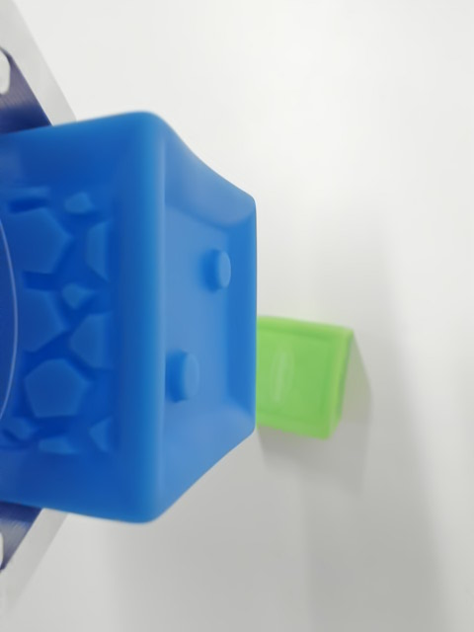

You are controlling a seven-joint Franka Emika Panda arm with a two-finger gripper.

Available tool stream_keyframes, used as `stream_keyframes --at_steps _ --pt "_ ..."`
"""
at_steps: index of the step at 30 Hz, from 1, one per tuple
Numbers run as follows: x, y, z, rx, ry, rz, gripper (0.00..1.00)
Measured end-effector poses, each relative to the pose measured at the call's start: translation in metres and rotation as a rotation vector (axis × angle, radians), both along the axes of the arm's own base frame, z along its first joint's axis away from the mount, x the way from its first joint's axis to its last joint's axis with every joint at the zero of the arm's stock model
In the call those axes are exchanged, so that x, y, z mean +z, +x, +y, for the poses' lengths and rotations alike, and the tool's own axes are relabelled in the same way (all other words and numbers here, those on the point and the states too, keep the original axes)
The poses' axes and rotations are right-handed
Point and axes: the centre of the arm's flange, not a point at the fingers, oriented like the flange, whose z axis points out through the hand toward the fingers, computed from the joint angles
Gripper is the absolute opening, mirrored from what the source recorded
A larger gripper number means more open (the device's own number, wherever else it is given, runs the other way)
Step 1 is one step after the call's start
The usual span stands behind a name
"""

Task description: Stack cube

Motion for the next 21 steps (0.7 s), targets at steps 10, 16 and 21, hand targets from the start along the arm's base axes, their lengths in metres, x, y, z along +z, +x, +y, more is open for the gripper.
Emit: stream_keyframes --at_steps 10,16,21 --pt "0.006 0.006 -0.018 -0.064 0.0 0.0 0.0" --pt "0.008 0.009 -0.028 -0.098 0.0 0.0 0.0" --pt "-0.002 0.01 -0.029 -0.106 0.002 0.004 0.0"
